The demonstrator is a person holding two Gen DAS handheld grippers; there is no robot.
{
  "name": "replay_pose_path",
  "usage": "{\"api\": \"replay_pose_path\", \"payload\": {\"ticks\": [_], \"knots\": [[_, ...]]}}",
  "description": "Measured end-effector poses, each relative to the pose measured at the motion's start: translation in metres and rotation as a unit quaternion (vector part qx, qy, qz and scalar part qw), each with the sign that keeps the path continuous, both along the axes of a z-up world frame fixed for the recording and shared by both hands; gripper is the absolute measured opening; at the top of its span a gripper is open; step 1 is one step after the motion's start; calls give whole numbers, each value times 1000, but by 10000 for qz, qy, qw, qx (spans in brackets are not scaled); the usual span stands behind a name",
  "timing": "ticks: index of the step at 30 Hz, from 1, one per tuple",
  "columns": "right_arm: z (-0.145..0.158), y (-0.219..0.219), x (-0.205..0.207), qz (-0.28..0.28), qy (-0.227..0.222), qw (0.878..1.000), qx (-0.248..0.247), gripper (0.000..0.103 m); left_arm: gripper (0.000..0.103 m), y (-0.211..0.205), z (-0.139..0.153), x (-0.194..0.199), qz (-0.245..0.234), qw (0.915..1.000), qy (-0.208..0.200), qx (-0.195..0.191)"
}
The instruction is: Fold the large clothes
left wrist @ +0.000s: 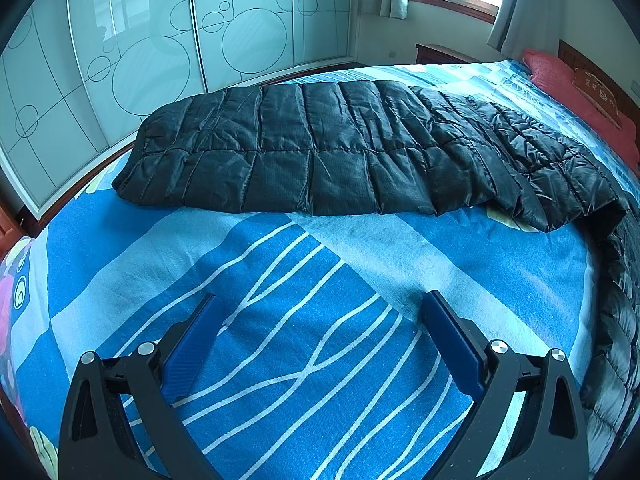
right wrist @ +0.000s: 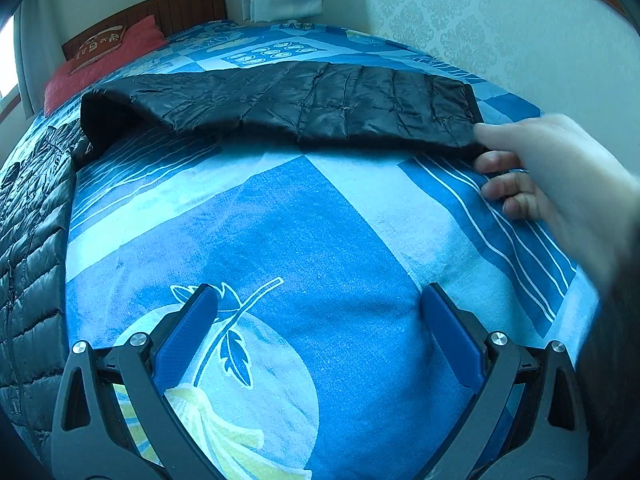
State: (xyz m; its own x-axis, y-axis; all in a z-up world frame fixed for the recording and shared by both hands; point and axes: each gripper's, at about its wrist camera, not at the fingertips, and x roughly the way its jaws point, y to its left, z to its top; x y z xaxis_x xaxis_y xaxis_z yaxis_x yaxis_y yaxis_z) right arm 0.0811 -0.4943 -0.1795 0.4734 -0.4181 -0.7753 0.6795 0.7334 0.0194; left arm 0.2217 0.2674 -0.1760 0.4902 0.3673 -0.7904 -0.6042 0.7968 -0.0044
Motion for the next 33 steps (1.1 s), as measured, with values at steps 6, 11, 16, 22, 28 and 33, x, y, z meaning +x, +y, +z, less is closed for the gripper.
{"api": "replay_pose_path", "payload": {"ticks": [6,11,16,22,28,33], "knots": [[0,0,0,-1,5,10000,-7,101,99,0,-1,-2,1,10000,-14,-21],[0,0,1,-1,1,10000,-9,101,99,0,-1,-2,3,10000,12,11],[0,2,0,-6,-7,10000,-25,101,99,0,-1,0,1,10000,16,-59],[4,3,7,-213,247,9994,79,101,98,-21,9,-20,-356,9991,144,157],[56,66,-4,101,-138,9998,74,101,98,-80,51,-68,-1206,9925,-138,-125],[118,147,2,953,-604,9936,2,101,98,-142,102,-97,-2027,9783,-412,-141]]}}
